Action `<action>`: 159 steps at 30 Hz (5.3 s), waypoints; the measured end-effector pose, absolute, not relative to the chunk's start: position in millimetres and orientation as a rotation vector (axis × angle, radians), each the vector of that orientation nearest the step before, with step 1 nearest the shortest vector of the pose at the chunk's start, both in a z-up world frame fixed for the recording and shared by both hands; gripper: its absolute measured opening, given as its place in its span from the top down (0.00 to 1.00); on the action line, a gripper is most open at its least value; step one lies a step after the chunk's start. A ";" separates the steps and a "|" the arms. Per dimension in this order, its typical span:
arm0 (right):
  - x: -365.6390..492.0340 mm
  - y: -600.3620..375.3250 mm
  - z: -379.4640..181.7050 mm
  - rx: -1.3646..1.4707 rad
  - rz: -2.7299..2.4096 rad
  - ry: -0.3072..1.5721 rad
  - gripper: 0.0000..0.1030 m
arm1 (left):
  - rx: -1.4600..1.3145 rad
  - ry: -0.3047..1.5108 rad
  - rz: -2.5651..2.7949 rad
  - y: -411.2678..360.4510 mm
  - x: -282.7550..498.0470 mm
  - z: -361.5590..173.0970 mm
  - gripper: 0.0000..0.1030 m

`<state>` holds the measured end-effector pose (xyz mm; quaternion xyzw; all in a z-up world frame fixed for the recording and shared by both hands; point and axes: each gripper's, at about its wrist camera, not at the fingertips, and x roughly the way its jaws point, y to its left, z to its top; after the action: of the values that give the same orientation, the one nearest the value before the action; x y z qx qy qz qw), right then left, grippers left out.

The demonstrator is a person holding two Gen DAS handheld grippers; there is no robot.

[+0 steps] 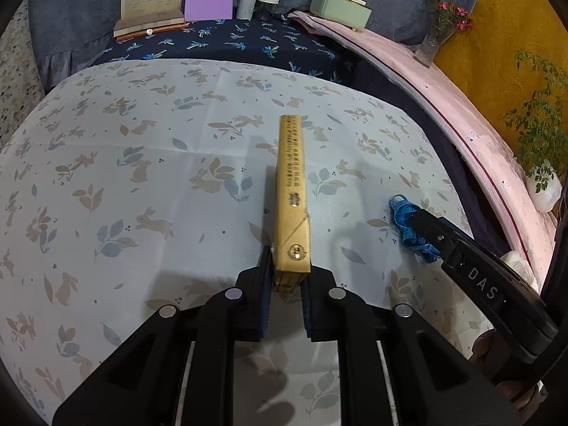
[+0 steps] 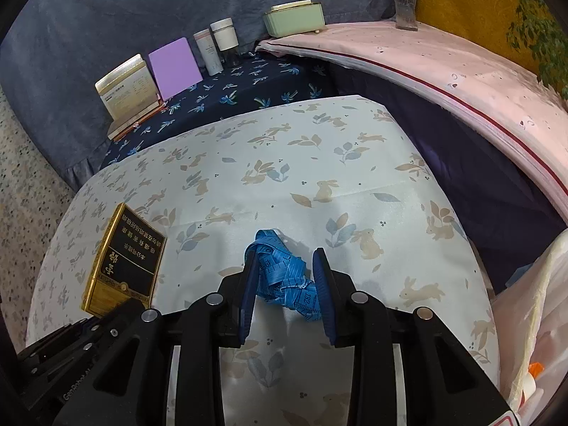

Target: Collect trash

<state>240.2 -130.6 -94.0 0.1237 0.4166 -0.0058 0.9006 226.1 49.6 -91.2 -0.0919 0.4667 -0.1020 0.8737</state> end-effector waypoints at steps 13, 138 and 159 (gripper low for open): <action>198.6 -135.8 -84.1 0.291 -0.036 0.862 0.85 | -0.175 0.948 -0.256 45.0 195.8 -71.5 0.88; -17.6 -297.3 -23.8 0.457 -0.366 0.631 0.68 | 0.046 0.854 -0.509 -122.2 63.2 -33.0 0.24; -50.5 -257.4 -13.3 0.293 -0.414 0.634 0.19 | 0.111 0.834 -0.431 -93.1 39.1 -33.3 0.12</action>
<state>-50.5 -257.4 -13.3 0.1427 0.3083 -0.2014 0.9187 39.1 -93.1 -33.3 0.0533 0.4015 -0.2076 0.8904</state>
